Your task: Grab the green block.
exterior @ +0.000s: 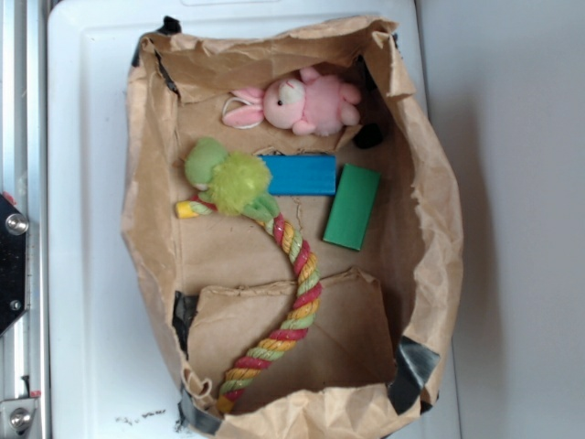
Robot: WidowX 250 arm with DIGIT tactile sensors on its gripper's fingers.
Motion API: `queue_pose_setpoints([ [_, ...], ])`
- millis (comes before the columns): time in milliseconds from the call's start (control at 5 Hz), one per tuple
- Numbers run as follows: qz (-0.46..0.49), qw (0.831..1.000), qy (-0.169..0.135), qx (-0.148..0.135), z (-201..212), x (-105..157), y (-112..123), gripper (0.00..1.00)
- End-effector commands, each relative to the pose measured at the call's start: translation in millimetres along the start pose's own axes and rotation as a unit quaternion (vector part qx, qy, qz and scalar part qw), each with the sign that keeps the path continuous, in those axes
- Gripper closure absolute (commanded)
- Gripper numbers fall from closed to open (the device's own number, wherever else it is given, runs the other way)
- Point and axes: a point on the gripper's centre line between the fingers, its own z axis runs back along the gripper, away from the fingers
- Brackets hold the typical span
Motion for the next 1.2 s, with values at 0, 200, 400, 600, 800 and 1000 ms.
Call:
queue_pose_setpoints([
  [0, 0.0, 1.0, 0.0, 0.0, 0.0, 0.0, 0.0, 0.0],
  [200, 0.08, 0.997, -0.012, 0.013, -13.8, 48.4, 4.8, 0.0],
  [400, 0.165, 0.985, -0.042, 0.015, -29.7, 83.3, 7.5, 0.0],
  [600, 0.22, 0.973, -0.076, -0.005, -50.4, 108.5, 15.6, 0.0],
  [800, 0.254, 0.96, -0.113, -0.019, -68.6, 125.9, 26.6, 0.0],
  [1000, 0.249, 0.962, -0.108, -0.011, -82.7, 133.3, 33.4, 0.0],
])
